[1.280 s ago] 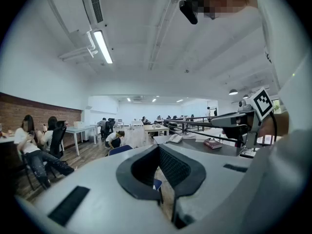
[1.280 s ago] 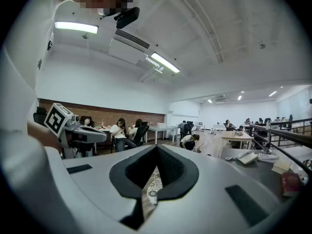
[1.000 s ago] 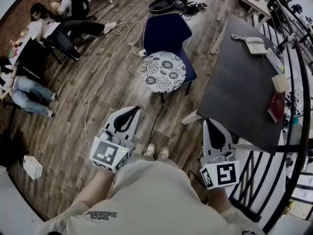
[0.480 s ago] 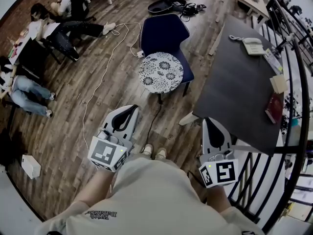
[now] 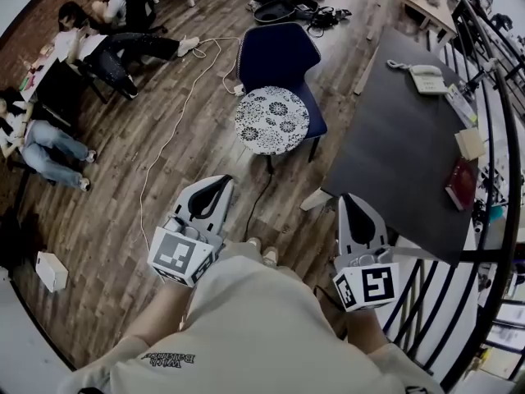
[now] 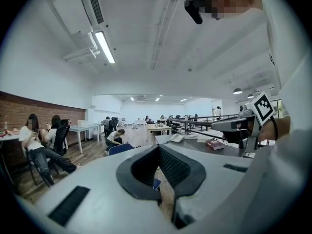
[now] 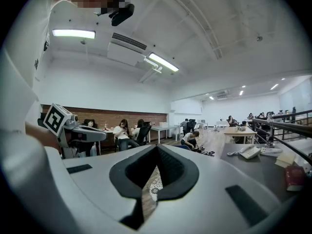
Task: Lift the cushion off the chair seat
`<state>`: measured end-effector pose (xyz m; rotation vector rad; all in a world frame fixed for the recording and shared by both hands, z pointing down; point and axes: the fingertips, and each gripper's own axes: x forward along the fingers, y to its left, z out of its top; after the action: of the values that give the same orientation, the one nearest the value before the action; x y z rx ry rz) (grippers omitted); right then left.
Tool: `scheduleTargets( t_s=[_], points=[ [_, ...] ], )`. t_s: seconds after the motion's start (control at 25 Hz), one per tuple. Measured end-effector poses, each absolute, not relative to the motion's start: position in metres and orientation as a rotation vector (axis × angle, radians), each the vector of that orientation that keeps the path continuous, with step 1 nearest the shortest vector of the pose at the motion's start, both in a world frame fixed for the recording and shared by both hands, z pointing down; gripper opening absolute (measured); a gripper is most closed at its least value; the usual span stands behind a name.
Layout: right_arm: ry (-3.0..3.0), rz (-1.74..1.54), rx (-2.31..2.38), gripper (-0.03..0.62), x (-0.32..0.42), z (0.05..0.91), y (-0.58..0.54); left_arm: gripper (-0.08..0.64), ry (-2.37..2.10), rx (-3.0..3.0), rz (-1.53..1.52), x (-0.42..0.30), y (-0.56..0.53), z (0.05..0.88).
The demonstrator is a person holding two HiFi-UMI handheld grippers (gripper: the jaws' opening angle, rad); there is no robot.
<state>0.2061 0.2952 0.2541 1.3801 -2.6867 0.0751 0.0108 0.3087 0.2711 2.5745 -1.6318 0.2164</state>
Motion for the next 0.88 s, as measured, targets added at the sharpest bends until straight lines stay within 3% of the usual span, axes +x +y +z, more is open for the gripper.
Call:
scheduleTargets(
  t_s=[0.88],
  points=[
    [-2.764,0.001,1.366,0.002,0.196,0.246,0.262,0.005,-1.689,2.611,0.18,0.009,0.285,0.262]
  ],
)
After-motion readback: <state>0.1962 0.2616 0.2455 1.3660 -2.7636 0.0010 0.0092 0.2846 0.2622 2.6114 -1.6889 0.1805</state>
